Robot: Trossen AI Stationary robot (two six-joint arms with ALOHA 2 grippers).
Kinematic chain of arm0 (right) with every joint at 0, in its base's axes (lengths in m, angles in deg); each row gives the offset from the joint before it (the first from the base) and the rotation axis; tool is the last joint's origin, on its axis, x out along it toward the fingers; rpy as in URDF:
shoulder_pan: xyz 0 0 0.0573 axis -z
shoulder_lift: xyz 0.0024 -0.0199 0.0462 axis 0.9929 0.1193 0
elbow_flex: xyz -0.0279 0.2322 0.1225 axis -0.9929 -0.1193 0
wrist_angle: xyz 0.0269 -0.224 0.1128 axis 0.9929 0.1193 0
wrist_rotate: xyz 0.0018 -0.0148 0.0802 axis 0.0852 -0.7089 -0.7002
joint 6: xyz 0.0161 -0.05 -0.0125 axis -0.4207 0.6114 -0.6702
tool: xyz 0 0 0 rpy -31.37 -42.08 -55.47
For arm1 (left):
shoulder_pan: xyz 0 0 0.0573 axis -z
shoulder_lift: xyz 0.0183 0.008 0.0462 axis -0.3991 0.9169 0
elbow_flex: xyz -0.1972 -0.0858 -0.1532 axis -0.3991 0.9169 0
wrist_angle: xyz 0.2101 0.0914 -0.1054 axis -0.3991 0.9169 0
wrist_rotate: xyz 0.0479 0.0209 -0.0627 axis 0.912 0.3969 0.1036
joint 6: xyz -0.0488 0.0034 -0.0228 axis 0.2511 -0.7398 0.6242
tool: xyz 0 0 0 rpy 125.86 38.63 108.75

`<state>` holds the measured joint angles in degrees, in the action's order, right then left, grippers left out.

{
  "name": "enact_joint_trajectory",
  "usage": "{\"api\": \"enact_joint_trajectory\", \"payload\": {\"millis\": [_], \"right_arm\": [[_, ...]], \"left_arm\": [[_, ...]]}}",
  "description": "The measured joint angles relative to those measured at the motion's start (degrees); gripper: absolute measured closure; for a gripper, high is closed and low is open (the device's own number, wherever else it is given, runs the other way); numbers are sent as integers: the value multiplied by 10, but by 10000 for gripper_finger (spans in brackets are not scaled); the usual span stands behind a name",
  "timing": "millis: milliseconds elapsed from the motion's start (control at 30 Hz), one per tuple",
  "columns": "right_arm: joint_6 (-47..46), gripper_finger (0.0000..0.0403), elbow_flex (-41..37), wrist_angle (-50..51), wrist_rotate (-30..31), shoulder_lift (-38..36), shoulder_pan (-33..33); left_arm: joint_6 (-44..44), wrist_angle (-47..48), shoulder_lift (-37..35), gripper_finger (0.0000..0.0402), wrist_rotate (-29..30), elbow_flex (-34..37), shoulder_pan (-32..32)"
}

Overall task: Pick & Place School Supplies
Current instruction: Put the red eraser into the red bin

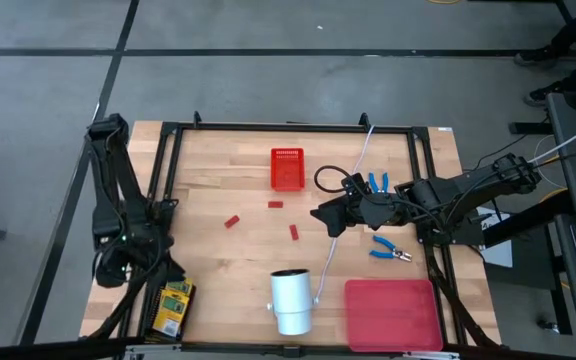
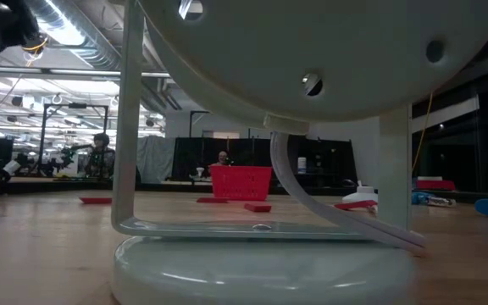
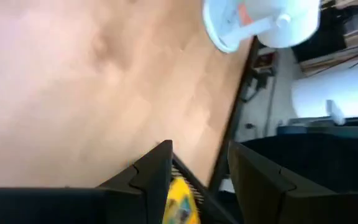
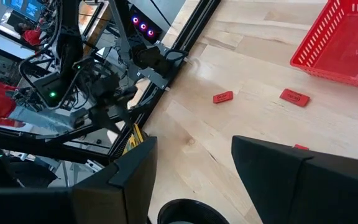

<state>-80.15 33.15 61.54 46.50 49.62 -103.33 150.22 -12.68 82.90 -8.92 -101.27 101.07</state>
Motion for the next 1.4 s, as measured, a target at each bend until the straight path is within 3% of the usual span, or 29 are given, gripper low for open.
{"api": "enact_joint_trajectory", "payload": {"millis": [100,233,467,567,633,800,967,1133,1400], "right_arm": [[3,191,0,0,1,0,0],[27,191,0,0,3,0,0],[32,191,0,9,9,0,1],[30,191,0,11,12,0,1],[35,191,0,13,12,0,1],[42,191,0,21,13,0,1],[61,191,0,21,13,0,1],[79,191,0,21,2,0,0],[89,191,0,21,-2,0,-2]], "left_arm": [[-51,39,-32,247,-38,0,-32],[-196,38,-59,249,-78,-1,-112],[-559,-2,-59,247,-121,-69,-342],[-654,-6,-35,247,-162,-94,-450],[-647,10,-10,247,-207,-95,-526],[-631,-37,71,247,-420,-67,-681],[-602,-122,134,246,-468,-38,-776],[-548,-173,180,246,-577,-19,-868],[-577,-138,218,246,-586,-20,-898]]}}
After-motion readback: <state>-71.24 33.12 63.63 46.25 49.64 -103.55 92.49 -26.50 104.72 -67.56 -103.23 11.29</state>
